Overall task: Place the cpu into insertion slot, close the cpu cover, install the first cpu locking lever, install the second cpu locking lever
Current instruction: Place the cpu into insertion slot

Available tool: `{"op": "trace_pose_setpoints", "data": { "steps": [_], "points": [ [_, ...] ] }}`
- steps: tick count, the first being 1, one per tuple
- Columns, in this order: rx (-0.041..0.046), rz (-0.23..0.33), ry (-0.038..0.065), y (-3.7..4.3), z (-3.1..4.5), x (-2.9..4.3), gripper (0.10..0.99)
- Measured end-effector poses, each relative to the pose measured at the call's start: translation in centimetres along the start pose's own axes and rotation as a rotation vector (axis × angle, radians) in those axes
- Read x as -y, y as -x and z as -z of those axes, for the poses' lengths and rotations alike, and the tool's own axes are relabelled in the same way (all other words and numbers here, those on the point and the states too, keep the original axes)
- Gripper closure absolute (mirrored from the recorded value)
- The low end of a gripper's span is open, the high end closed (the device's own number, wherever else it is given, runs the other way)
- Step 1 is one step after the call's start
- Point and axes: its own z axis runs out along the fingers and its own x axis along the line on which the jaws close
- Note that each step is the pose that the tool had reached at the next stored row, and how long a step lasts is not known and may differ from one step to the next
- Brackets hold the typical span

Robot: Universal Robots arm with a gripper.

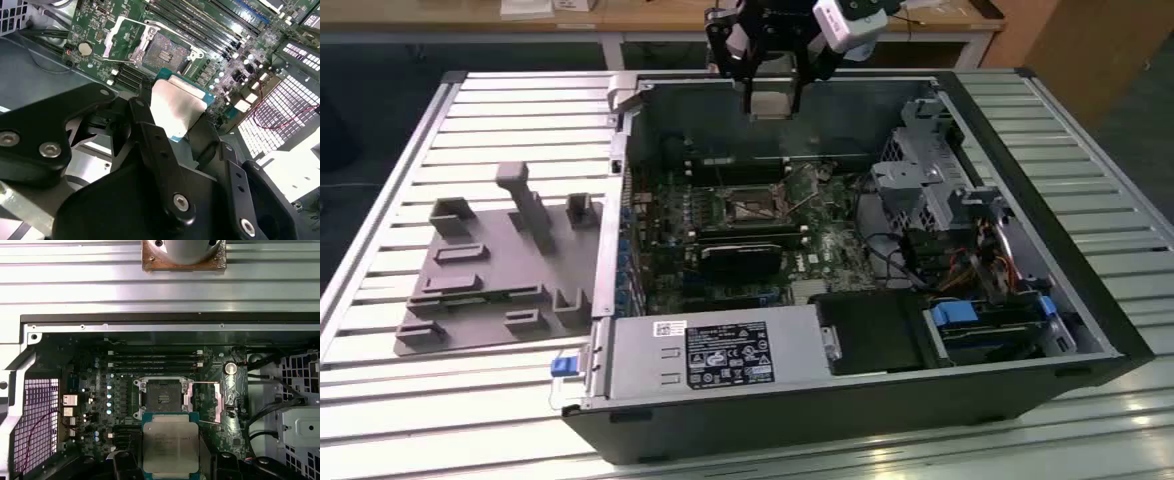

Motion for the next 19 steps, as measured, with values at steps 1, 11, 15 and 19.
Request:
{"op": "trace_pose_setpoints", "data": {
  "steps": [1,11,15,19],
  "points": [
    [0.0000,0.000,0.000,0.00,0.00,0.00,0.549],
    [0.0000,0.000,0.000,0.00,-0.08,0.00,0.549],
    [0.0000,0.000,0.000,0.01,-0.41,0.04,0.549],
    [0.0000,0.000,0.000,0.02,-0.94,0.08,0.549]
  ]
}}
